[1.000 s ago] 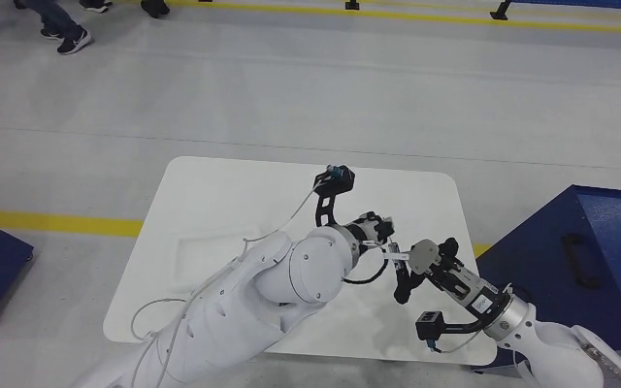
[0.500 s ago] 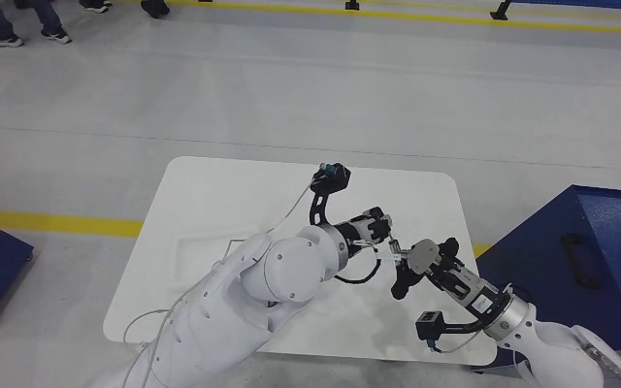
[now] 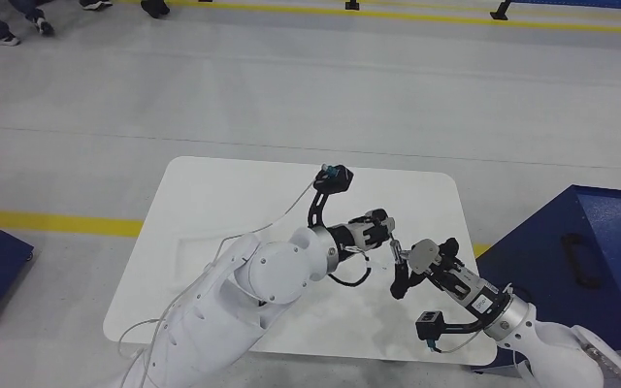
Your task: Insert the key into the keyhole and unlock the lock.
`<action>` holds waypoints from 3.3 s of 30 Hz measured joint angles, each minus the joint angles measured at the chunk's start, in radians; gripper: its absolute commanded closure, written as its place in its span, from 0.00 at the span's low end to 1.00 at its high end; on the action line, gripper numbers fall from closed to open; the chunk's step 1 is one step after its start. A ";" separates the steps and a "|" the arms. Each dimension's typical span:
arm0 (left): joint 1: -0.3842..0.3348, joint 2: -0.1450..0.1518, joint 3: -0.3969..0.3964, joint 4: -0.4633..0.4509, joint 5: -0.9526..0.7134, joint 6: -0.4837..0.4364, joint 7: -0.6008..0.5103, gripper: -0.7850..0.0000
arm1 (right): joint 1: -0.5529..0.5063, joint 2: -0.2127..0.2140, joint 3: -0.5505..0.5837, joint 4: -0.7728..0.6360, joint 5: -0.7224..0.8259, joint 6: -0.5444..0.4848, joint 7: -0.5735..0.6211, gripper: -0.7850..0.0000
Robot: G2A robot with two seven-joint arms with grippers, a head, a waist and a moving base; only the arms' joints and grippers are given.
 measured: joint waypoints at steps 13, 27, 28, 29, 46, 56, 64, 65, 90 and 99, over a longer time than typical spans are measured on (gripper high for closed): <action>0.022 0.017 -0.053 0.031 0.022 -0.210 -0.109 1.00 | 0.019 -0.015 0.002 0.018 0.102 0.030 -0.074 1.00; 0.041 0.032 -0.102 0.052 0.017 -0.428 -0.186 1.00 | 0.062 -0.039 0.014 0.065 0.275 0.053 -0.236 1.00; 0.042 0.033 -0.106 0.053 0.015 -0.438 -0.188 1.00 | 0.063 -0.041 0.012 0.065 0.281 0.052 -0.244 1.00; 0.042 0.033 -0.109 0.055 0.013 -0.448 -0.191 1.00 | 0.065 -0.043 0.010 0.065 0.289 0.051 -0.251 1.00; 0.027 0.047 -0.131 0.065 0.043 -0.619 -0.265 1.00 | 0.123 -0.069 -0.003 0.099 0.423 0.030 -0.395 1.00; 0.029 0.047 -0.134 0.065 0.038 -0.621 -0.258 1.00 | 0.131 -0.072 0.001 0.105 0.428 0.020 -0.418 1.00; 0.035 0.052 -0.140 0.063 0.037 -0.676 -0.288 1.00 | 0.141 -0.077 -0.002 0.123 0.484 0.000 -0.443 1.00; 0.028 0.054 -0.142 0.067 0.035 -0.701 -0.313 1.00 | 0.147 -0.078 -0.001 0.131 0.505 -0.003 -0.457 1.00; -0.061 0.075 -0.078 0.079 0.315 -1.162 -0.345 1.00 | 0.234 -0.108 -0.012 0.224 0.743 -0.090 -0.701 1.00; -0.060 0.085 -0.078 0.043 0.422 -1.209 -0.298 1.00 | 0.259 -0.117 -0.019 0.238 0.777 -0.132 -0.743 1.00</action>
